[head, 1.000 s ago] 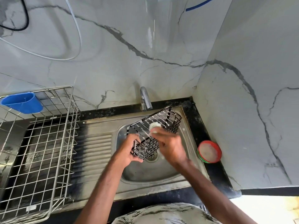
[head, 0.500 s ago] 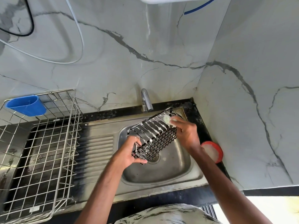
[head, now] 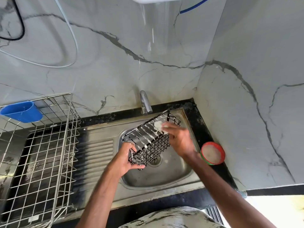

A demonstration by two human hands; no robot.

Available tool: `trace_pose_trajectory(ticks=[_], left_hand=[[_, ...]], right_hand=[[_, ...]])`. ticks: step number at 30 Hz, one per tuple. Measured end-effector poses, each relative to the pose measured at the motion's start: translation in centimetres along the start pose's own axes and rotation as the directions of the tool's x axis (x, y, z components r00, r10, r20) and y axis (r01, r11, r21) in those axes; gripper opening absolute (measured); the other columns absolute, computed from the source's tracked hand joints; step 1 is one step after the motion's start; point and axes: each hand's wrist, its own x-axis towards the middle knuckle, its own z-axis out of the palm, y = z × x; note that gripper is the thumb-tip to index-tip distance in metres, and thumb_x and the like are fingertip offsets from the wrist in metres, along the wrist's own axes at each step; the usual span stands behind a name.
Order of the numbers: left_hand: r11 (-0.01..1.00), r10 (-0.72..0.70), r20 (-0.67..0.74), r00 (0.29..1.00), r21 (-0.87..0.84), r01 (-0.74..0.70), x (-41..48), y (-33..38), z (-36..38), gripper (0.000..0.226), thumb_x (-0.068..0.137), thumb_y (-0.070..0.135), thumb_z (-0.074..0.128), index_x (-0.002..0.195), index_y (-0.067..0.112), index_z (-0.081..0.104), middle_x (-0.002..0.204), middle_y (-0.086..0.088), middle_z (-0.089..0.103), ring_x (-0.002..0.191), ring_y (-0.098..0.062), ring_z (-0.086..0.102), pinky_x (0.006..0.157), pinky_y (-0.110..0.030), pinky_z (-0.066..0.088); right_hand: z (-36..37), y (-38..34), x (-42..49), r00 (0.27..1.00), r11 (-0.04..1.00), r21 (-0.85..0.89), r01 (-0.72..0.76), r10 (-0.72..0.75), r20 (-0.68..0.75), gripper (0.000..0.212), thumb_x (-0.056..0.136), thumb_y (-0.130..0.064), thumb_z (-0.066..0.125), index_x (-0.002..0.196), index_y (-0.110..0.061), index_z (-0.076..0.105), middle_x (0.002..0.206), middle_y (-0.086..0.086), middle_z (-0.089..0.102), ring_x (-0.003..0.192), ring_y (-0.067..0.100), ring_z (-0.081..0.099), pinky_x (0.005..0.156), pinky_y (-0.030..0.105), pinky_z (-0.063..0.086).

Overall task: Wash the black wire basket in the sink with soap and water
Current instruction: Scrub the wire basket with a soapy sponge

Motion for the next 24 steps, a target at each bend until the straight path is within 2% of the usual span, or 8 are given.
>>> trace_pose_trajectory(ticks=[3,7,9,12,16,19,22,24], left_hand=[[0.999,0.020,0.022,1.000,0.041,-0.021,0.1,-0.4,-0.6,0.006,0.094,0.008,0.045,0.092,0.008,0.051,0.155,0.001,0.025,0.123,-0.037,0.040,0.081,-0.069,0.058],[0.999,0.024,0.065,0.998,0.041,-0.027,0.1,-0.8,-0.5,0.013,0.101,0.011,0.040,0.090,0.008,0.048,0.132,0.001,0.037,0.088,-0.024,0.052,0.088,-0.071,0.054],[0.999,0.011,0.084,0.996,0.045,-0.015,0.4,-1.0,-0.5,0.018,0.102,0.014,0.041,0.086,0.008,0.047,0.122,0.000,0.048,0.090,-0.028,0.057,0.089,-0.071,0.054],[1.000,-0.007,0.099,0.995,0.031,0.004,0.9,-1.2,-0.3,0.015,0.095,0.015,0.048,0.082,0.009,0.049,0.129,-0.013,0.055,0.103,-0.043,0.065,0.086,-0.068,0.057],[0.999,0.006,0.086,0.996,0.051,-0.010,1.0,-0.9,0.4,0.012,0.095,0.018,0.051,0.087,0.009,0.054,0.119,-0.014,0.060,0.113,-0.047,0.064,0.085,-0.069,0.058],[0.999,-0.002,0.076,0.997,0.054,-0.003,0.9,-0.8,0.5,0.011,0.095,0.017,0.050,0.088,0.009,0.055,0.117,-0.010,0.060,0.112,-0.045,0.064,0.085,-0.069,0.057],[0.999,-0.009,0.055,0.998,0.037,0.007,1.1,-1.0,0.3,0.010,0.094,0.014,0.049,0.087,0.009,0.055,0.129,-0.003,0.051,0.110,-0.038,0.058,0.084,-0.069,0.058],[0.999,-0.006,0.051,0.999,0.041,0.003,1.4,-1.1,-0.1,0.010,0.093,0.014,0.051,0.089,0.007,0.056,0.146,-0.001,0.038,0.127,-0.042,0.048,0.079,-0.066,0.060]], right_hand=[[-1.0,3.5,1.4,0.988,0.988,-0.049,-0.149,0.147,-0.042,0.042,0.082,0.024,0.054,0.100,-0.005,0.078,0.114,0.012,0.074,0.095,0.018,0.076,0.064,0.016,0.060],[-1.6,5.4,3.1,0.951,0.951,-0.043,-0.307,0.305,-0.045,0.031,0.090,0.016,0.057,0.106,-0.003,0.075,0.115,0.012,0.074,0.100,0.017,0.075,0.077,0.013,0.058],[-1.5,4.7,3.8,0.961,0.960,-0.041,-0.276,0.275,-0.042,0.030,0.089,0.017,0.059,0.105,-0.002,0.075,0.112,0.012,0.075,0.096,0.018,0.075,0.076,0.021,0.061],[-0.9,2.0,4.4,0.980,0.978,-0.051,-0.200,0.199,-0.018,0.032,0.089,0.018,0.058,0.105,-0.003,0.076,0.112,0.012,0.075,0.090,0.019,0.076,0.069,0.030,0.064],[2.4,-3.0,3.2,0.989,1.000,-0.006,-0.013,0.014,0.145,0.046,0.085,0.018,0.049,0.109,-0.010,0.077,0.126,0.010,0.070,0.092,0.017,0.075,0.060,0.023,0.061],[3.3,-4.4,2.4,0.973,0.996,0.049,0.072,-0.081,0.216,0.044,0.086,0.013,0.048,0.109,-0.011,0.077,0.127,0.010,0.069,0.093,0.018,0.076,0.060,0.023,0.062],[1.8,-1.9,2.9,0.977,0.997,0.014,-0.069,0.065,0.202,0.042,0.086,0.015,0.056,0.111,-0.011,0.076,0.131,0.011,0.067,0.100,0.017,0.074,0.066,0.019,0.061],[0.5,1.5,3.2,0.964,0.972,-0.040,-0.231,0.235,0.128,0.041,0.088,0.016,0.058,0.114,-0.010,0.074,0.132,0.012,0.066,0.104,0.015,0.072,0.075,0.018,0.060]])
